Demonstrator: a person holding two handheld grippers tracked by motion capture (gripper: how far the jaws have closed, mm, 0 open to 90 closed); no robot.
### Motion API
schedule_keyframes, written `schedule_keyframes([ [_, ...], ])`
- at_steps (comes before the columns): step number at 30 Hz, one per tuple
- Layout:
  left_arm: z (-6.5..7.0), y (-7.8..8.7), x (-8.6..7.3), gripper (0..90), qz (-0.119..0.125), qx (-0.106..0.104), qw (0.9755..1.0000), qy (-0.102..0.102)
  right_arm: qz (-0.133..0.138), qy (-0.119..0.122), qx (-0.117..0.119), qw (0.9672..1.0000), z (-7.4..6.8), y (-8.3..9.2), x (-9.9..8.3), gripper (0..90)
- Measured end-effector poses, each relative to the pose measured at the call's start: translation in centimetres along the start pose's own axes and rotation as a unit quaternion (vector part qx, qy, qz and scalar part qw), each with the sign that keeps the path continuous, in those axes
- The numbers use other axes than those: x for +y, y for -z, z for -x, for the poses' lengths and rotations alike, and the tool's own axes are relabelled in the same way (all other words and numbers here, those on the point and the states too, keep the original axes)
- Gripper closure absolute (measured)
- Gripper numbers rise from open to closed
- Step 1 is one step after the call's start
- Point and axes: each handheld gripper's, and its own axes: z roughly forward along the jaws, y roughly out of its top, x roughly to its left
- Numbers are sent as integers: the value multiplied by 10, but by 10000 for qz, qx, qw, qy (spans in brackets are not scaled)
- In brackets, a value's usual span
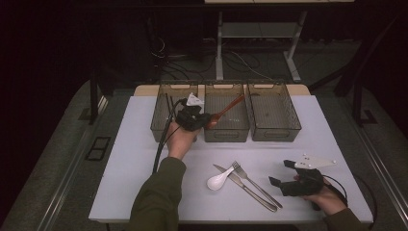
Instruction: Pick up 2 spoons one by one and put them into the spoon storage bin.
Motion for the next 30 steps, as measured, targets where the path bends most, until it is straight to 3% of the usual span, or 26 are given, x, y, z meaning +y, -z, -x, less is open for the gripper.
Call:
schedule_keyframes([
  [5, -1, -11, 3, 830, -113, 12, 9999, 45, -18, 23, 8, 10000, 0, -1, 0, 142],
  [7, -2, -16, 3, 824, -158, -2, 9997, 179, -10, 29, 16, 10000, 0, 0, 0, 142],
  [8, -2, -17, 2, 776, -107, 38, 9997, 215, -13, 34, 13, 10000, 0, 0, 0, 142],
  [9, -2, -17, 2, 644, -81, 55, 9997, 226, -19, 30, 12, 10000, 0, 0, 0, 142],
  [11, -1, -16, 2, 609, -54, 47, 9998, 167, -4, 30, 14, 10000, 0, 1, 0, 142],
  [18, 5, -3, 1, 513, 169, -140, 9996, 162, -10, 21, 0, 10000, 0, 0, 0, 142],
  [23, 11, 8, -6, 453, 139, -281, 9995, 68, 4, 19, -18, 10000, -1, 1, 0, 142],
  [24, 14, 9, -9, 443, 194, -303, 9993, 136, -9, 15, -20, 10000, -1, 1, 0, 142],
  [25, 14, 12, -11, 428, 108, -331, 9994, 37, -10, 15, -26, 10000, -1, 0, 0, 142],
  [30, 21, 27, -24, 402, 103, -469, 9988, 92, -29, 30, -23, 10000, -1, -1, 0, 142],
])
